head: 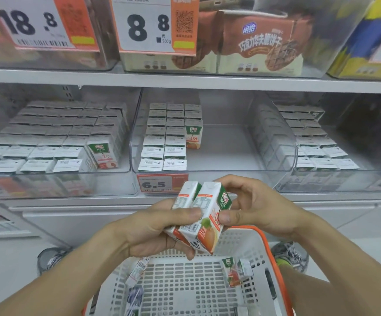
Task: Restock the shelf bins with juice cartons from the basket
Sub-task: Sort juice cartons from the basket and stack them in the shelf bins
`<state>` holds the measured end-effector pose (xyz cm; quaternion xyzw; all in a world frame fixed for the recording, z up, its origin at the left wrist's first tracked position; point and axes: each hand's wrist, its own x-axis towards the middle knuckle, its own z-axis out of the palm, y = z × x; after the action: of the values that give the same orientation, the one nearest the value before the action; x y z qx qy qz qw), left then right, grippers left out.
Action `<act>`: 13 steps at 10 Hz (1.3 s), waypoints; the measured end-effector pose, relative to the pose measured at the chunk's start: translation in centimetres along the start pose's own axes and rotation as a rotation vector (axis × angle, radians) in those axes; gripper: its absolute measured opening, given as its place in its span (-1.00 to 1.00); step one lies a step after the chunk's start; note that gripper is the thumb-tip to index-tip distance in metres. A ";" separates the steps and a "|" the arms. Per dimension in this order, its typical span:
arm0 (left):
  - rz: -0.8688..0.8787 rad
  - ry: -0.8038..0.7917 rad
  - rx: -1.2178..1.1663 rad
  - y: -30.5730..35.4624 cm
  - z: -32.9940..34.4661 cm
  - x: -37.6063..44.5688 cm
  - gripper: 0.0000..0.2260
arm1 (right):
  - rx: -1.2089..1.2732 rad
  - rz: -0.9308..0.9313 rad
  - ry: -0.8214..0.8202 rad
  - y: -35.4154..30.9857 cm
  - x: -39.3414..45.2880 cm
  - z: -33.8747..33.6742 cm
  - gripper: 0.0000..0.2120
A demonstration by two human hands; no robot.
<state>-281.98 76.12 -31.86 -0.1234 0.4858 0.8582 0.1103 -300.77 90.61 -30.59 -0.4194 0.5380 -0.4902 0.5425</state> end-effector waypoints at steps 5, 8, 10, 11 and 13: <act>0.095 0.125 -0.049 1.6 0.9 -1.4 -0.04 | -0.037 -0.105 -0.159 -0.1 -0.1 -0.9 -0.37; 0.804 1.081 0.791 2.1 -1.3 -1.8 -0.66 | -0.230 -0.398 0.565 -3.3 3.1 -3.2 -0.34; 0.589 1.173 1.074 1.5 -4.8 -0.1 -0.08 | -1.098 -0.230 0.580 -4.1 9.5 -5.7 -0.44; 0.581 1.146 1.106 1.0 -5.7 0.3 0.02 | -1.199 -0.072 0.445 -3.9 12.9 -5.0 -0.40; 0.599 1.195 1.160 0.6 -6.0 0.3 -0.05 | -1.288 0.037 0.432 -2.6 16.1 -2.4 -0.08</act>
<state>-281.79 70.65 -34.46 -0.3432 0.8329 0.2618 -0.3463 -304.35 74.51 -31.02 -0.5423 0.8260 -0.1355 0.0730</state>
